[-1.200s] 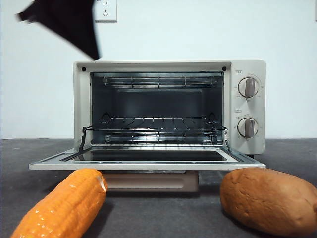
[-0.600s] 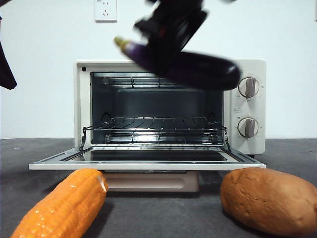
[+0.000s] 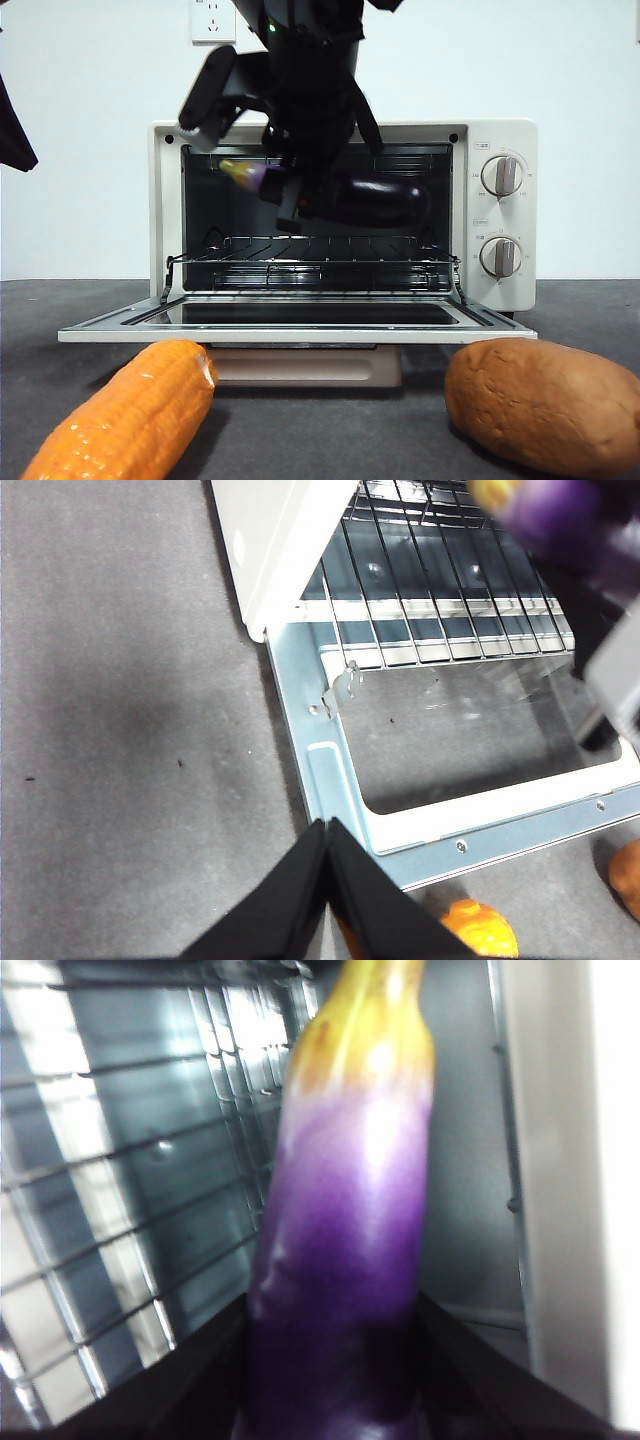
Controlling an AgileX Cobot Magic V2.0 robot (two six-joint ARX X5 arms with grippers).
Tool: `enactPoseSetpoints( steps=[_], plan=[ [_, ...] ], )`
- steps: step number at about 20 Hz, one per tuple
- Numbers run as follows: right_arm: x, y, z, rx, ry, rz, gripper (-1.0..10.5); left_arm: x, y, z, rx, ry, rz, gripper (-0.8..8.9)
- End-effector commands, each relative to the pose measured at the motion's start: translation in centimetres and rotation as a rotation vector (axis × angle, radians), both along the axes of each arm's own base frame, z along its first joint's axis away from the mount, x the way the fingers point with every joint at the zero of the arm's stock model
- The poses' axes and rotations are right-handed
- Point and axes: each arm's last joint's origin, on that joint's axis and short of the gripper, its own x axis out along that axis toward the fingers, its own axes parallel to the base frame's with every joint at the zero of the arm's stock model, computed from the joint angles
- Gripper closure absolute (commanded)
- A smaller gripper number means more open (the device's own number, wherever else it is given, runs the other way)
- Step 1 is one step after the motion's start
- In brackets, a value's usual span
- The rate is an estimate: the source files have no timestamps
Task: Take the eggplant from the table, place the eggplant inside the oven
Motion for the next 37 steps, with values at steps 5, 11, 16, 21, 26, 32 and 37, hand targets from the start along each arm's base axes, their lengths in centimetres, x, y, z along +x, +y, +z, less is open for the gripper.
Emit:
enactPoseSetpoints(
  steps=[5,11,16,21,26,32,37],
  plan=[
    [0.5,0.9,-1.3,-0.005,0.024,0.015,7.1,0.1,0.0,0.2,0.008,-0.02,-0.015,8.08],
    [0.5,0.8,-1.5,0.077,0.063,-0.009,6.7,0.1,0.0,0.2,0.008,-0.019,-0.015,8.08],
    [0.4,0.8,-1.5,0.073,0.06,-0.011,6.7,0.1,0.0,0.2,0.008,-0.019,-0.015,8.08],
    [0.4,0.8,-1.5,0.065,0.05,-0.026,6.7,0.2,0.0,0.2,0.009,-0.019,-0.015,8.08],
    [-0.2,1.2,-1.4,0.054,0.032,-0.032,6.7,0.6,-0.1,-0.3,0.017,0.0,-0.019,8.08],
    [-0.5,1.3,-1.0,0.056,0.016,-0.041,6.7,1.8,-0.4,-1.2,0.024,0.037,-0.02,8.08],
    [-3.7,0.5,3.7,0.191,0.017,-0.039,7.0,4.0,-0.8,-3.2,0.034,0.097,-0.02,8.08]
  ],
)
